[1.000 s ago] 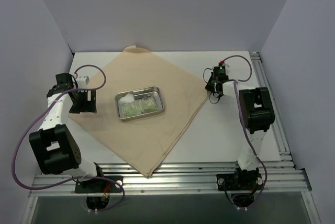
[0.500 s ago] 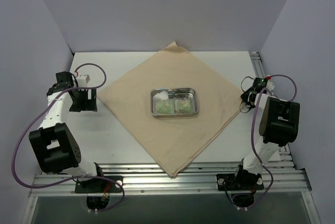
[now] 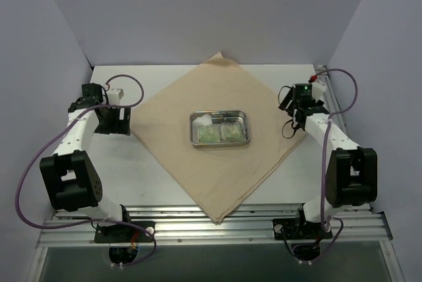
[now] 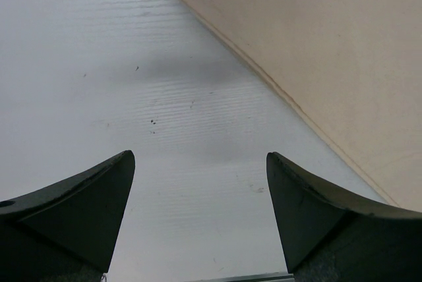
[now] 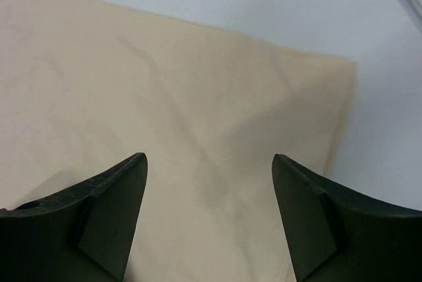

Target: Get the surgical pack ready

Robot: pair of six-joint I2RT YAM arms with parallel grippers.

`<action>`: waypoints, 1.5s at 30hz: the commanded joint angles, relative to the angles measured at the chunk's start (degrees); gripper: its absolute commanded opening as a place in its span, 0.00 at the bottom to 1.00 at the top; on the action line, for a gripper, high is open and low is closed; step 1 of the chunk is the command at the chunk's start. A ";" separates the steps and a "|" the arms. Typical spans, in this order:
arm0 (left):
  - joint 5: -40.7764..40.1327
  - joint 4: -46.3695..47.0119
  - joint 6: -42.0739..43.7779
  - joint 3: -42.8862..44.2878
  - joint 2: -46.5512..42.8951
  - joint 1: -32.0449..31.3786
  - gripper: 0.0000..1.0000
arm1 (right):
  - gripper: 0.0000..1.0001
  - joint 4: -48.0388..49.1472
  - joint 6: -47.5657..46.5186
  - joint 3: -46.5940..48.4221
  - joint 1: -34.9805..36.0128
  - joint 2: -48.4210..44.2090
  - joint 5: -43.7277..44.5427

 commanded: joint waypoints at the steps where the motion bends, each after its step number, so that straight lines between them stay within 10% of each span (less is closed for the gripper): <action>1: -0.01 -1.21 -0.76 3.04 -0.85 -4.81 0.90 | 0.72 -6.52 -3.40 3.27 9.68 -2.27 4.54; 10: -2.91 -2.71 -0.58 4.18 -1.12 -12.48 0.90 | 0.40 -5.92 -7.03 4.86 26.42 6.08 -7.44; 45: -5.02 -1.57 -0.76 1.46 -3.84 -12.57 0.90 | 0.00 -3.19 -8.68 3.55 27.83 9.60 -5.24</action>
